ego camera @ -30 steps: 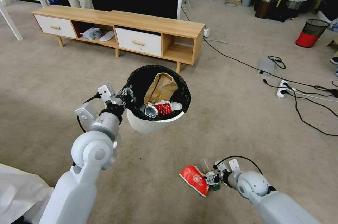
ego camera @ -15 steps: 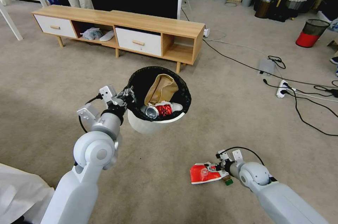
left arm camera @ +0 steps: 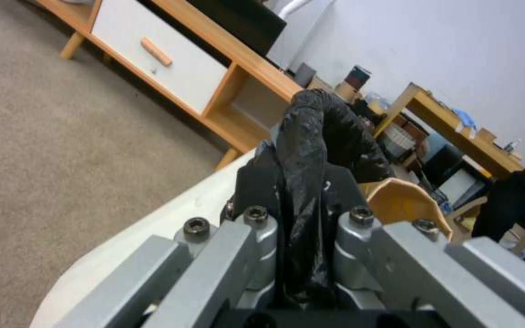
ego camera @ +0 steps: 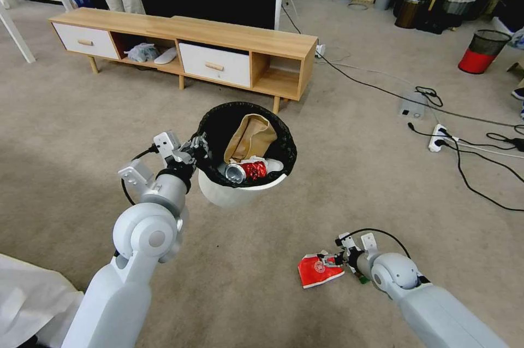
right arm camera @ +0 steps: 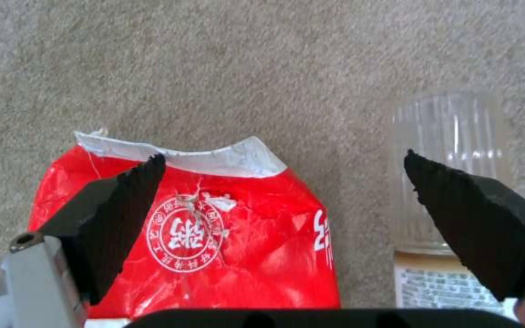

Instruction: Pick up the trash bin and place the garbage on the floor into it.

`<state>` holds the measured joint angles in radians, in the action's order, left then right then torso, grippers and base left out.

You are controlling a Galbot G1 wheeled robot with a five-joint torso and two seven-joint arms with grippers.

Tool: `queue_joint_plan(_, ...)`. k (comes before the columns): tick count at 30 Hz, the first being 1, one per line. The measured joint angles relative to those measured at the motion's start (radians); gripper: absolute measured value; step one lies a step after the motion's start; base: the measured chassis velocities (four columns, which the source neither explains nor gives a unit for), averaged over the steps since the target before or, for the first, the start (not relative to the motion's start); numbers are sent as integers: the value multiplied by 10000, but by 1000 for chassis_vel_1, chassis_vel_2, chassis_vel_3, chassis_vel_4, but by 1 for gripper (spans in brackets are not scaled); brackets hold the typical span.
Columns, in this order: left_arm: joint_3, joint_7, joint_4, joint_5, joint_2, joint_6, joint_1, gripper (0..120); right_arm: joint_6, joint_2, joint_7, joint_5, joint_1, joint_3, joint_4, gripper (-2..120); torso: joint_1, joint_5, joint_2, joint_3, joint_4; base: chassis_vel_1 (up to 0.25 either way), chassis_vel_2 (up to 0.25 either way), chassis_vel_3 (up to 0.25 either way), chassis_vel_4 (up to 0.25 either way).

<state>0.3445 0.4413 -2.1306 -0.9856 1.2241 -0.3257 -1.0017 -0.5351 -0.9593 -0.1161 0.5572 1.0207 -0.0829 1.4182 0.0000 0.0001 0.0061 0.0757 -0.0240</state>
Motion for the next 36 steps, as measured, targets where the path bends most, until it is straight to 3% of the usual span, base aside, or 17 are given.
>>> queue_joint_plan(18,68,16,-98,-13,41,8,-47,7,599,43,-404,-1728,-373,1089,-267,100,0,-1,0,0,0,0,0,0,0)
queue_joint_plan(36,13,9,3,54,321,39,-15,7,1111,180,-747,-2063,-1147,2393,-715,100,0,0,0,0,0,0,0,0,0)
